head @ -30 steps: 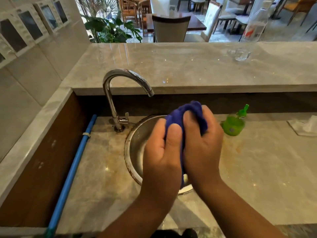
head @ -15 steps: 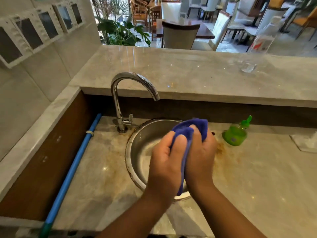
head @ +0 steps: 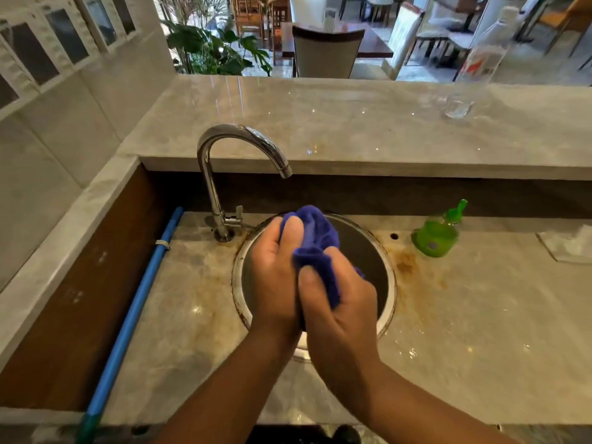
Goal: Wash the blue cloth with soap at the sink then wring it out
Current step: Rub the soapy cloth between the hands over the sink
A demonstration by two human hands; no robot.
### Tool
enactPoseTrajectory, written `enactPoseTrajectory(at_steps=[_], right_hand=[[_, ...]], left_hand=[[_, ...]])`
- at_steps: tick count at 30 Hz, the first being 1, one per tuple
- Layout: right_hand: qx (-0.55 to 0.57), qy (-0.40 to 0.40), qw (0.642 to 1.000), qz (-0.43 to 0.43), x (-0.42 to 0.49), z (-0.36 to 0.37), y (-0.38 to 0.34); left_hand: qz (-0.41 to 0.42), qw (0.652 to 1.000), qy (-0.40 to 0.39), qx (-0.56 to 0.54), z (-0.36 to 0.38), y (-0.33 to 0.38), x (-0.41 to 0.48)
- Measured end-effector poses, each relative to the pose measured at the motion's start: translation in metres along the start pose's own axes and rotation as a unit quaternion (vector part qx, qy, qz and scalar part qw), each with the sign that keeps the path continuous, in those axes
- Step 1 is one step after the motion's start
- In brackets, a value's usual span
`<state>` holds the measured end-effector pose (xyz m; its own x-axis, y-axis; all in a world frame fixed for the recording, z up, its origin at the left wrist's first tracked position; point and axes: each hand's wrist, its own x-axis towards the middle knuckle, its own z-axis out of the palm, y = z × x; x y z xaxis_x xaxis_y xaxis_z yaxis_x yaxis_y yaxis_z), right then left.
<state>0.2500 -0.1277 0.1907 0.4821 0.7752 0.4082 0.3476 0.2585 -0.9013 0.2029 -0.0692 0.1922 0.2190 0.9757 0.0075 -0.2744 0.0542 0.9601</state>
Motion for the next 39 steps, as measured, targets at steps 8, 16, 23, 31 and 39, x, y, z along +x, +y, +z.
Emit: enactPoseTrajectory(at_steps=[8, 16, 23, 31, 39], right_hand=[[0.055, 0.104, 0.992, 0.055, 0.022, -0.011, -0.002], [0.053, 0.131, 0.989, 0.052, 0.034, -0.022, -0.013], [0.034, -0.008, 0.995, -0.088, -0.014, -0.02, -0.036], [0.172, 0.118, 0.974, 0.086, 0.014, -0.049, -0.027], [0.18, 0.103, 0.976, 0.068, 0.014, -0.078, -0.016]], left_hand=[[0.037, 0.998, -0.059, -0.001, 0.012, 0.006, -0.025], [0.051, 0.996, -0.072, 0.01, 0.02, 0.015, -0.049], [0.027, 0.998, -0.051, -0.033, 0.011, 0.029, -0.024], [0.033, 0.995, -0.094, -0.018, 0.037, 0.029, -0.059], [0.01, 0.995, -0.079, 0.064, 0.065, 0.01, -0.069]])
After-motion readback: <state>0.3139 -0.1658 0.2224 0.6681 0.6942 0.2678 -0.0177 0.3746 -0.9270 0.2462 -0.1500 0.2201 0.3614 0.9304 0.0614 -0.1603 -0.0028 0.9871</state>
